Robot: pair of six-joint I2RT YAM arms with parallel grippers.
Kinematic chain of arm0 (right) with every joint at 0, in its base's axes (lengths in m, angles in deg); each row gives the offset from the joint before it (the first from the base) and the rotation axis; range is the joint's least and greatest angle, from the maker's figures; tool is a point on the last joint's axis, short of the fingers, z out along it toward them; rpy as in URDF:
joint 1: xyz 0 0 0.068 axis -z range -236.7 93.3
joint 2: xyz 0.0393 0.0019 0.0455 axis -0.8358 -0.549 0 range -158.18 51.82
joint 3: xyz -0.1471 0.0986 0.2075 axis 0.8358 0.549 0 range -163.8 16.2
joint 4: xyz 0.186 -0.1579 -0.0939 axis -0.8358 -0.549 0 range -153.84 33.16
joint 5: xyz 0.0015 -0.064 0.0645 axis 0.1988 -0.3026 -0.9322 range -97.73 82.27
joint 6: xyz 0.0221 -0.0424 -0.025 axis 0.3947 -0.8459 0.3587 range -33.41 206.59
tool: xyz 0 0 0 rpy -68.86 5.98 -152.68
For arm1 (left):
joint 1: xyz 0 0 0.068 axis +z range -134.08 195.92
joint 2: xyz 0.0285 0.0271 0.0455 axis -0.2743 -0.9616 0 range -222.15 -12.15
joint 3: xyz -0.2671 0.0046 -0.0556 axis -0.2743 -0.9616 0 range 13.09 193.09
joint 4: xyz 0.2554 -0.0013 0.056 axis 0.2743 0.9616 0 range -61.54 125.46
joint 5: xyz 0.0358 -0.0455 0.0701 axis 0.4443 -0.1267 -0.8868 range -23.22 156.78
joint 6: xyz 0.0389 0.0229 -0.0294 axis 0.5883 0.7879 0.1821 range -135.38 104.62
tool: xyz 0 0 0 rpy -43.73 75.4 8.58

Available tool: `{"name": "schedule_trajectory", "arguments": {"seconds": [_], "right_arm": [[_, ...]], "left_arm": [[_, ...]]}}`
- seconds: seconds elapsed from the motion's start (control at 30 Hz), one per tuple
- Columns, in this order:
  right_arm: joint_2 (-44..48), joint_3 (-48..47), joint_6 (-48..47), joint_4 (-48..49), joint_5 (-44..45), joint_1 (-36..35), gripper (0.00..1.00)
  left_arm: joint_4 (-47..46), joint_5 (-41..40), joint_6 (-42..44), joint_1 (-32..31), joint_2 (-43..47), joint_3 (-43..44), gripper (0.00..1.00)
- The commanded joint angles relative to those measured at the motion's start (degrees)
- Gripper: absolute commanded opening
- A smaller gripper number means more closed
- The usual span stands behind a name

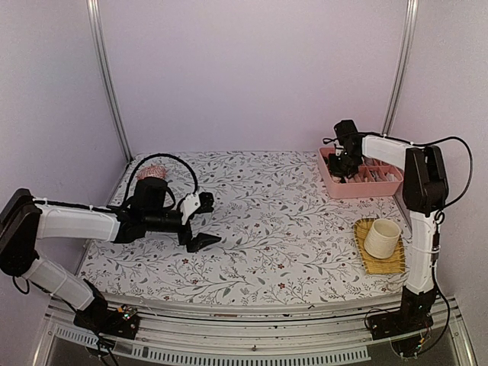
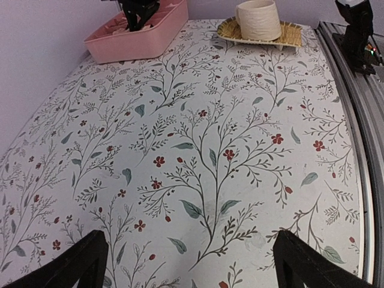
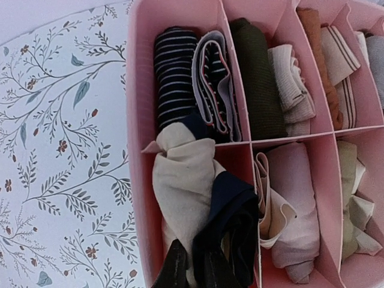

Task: Roll the underwear
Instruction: Place the underwear in the storage box.

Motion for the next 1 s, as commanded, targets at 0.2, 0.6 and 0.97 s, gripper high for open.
{"name": "schedule_trajectory", "arguments": {"seconds": [0.2,0.6,0.97], "right_arm": [[-5.2,-1.5,0.3,-3.0,-1.9,0.4,0.02],[-9.4,-7.9,1.2,-10.4,-2.6,0.7,0.02],[-14.2,-10.8,1.3,-13.2,-0.9,1.0,0.10]], "left_arm": [[-1.3,1.0,-0.2,0.6,0.5,-0.6,0.99],[-0.9,1.5,0.1,0.6,0.8,-0.6,0.99],[-0.3,2.2,0.1,0.7,1.3,-0.6,0.99]]}}
